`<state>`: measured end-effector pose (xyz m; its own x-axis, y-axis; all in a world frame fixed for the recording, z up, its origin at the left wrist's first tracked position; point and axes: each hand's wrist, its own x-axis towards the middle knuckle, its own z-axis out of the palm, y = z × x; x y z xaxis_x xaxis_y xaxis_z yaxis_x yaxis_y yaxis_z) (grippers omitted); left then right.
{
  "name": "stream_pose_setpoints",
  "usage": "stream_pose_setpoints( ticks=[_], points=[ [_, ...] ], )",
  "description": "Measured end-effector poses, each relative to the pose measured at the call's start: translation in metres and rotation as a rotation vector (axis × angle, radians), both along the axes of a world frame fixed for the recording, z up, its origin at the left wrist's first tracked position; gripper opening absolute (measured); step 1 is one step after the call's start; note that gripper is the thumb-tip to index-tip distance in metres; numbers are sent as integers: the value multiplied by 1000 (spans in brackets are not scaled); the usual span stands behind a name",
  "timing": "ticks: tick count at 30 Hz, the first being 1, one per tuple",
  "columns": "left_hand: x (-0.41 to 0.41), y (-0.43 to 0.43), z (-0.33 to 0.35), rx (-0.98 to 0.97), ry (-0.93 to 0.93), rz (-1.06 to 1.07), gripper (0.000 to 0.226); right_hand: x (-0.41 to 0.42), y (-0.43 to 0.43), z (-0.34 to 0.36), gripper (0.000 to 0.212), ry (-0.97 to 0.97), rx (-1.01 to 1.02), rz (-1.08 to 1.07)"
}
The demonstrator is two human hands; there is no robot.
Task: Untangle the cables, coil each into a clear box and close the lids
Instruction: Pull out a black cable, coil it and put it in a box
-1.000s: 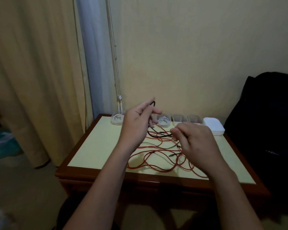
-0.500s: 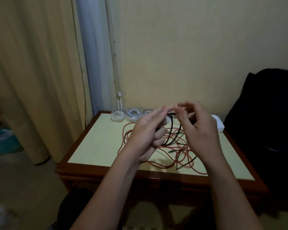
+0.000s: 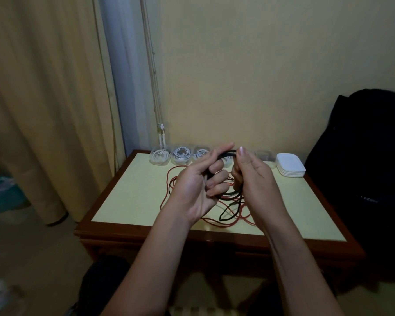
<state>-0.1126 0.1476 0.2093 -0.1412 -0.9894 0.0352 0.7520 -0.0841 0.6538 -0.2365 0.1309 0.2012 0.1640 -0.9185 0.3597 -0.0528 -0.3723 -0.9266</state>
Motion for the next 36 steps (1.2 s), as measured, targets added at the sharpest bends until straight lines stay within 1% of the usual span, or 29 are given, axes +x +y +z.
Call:
stream_pose_setpoints(
  ticks=[2, 5, 11, 14, 16, 17, 21, 23, 25, 28, 31, 33, 36],
  points=[
    [-1, 2, 1, -17, -44, -9, 34, 0, 0, 2, 39, 43, -35, -15],
    [-5, 3, 3, -38, -107, 46, 31, 2, 1, 5, 36, 104, -85, -42],
    [2, 0, 6, -3, -32, 61, 29, -6, -4, 4, 39, 110, -127, -39],
    [9, 0, 7, 18, -40, 92, 25, -15, -9, 1, 22, 174, -259, -160],
    [13, 0, 7, 26, -49, 103, 23, -21, -11, -1, 15, 224, -336, -242],
    [15, 0, 7, 30, -39, 106, 23, -24, -11, -2, 14, 242, -344, -262],
    [32, 2, 10, 47, 110, 132, 23, -42, -15, -9, 11, 228, -253, -288],
    [46, 1, 11, 56, 181, 201, 24, -51, -17, -12, 6, 240, -232, -322],
    [59, 0, 11, 70, 256, 293, 22, -57, -19, -15, 3, 270, -239, -355],
    [77, -3, 11, 81, 372, 399, 19, -58, -21, -19, 7, 306, -266, -388],
    [88, -5, 12, 93, 423, 459, 27, -58, -25, -23, 8, 306, -281, -416],
    [88, -7, 13, 77, 414, 479, 34, -58, -28, -25, 5, 322, -300, -429],
    [84, -13, 12, 42, 245, 537, 37, -57, -35, -30, 6, 397, -336, -430]
  ],
)
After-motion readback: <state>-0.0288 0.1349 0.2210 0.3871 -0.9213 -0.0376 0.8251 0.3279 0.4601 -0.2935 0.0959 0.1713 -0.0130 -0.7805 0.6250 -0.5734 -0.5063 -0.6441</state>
